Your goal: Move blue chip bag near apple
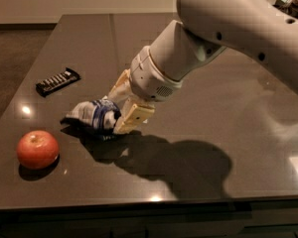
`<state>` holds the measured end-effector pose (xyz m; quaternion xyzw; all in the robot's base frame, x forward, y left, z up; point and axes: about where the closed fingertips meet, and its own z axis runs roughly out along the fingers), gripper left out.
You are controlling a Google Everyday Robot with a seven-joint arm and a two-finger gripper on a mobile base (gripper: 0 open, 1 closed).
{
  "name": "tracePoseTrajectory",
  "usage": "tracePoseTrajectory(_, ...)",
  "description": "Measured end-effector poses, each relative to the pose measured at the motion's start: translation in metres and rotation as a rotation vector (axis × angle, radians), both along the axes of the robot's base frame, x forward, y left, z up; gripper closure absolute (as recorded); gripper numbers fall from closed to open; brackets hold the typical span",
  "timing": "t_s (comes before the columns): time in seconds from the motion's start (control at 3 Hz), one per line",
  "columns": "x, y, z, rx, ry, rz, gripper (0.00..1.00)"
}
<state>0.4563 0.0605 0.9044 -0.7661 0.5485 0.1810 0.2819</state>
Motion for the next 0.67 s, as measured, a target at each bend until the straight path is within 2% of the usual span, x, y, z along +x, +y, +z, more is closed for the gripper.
tracePoseTrajectory(0.33, -0.0012, 0.0012, 0.0007, -0.002, -0.002, 0.003, 0.0)
tracePoseTrajectory(0.67, -0.0013, 0.0012, 0.0008, -0.002, -0.002, 0.003, 0.0)
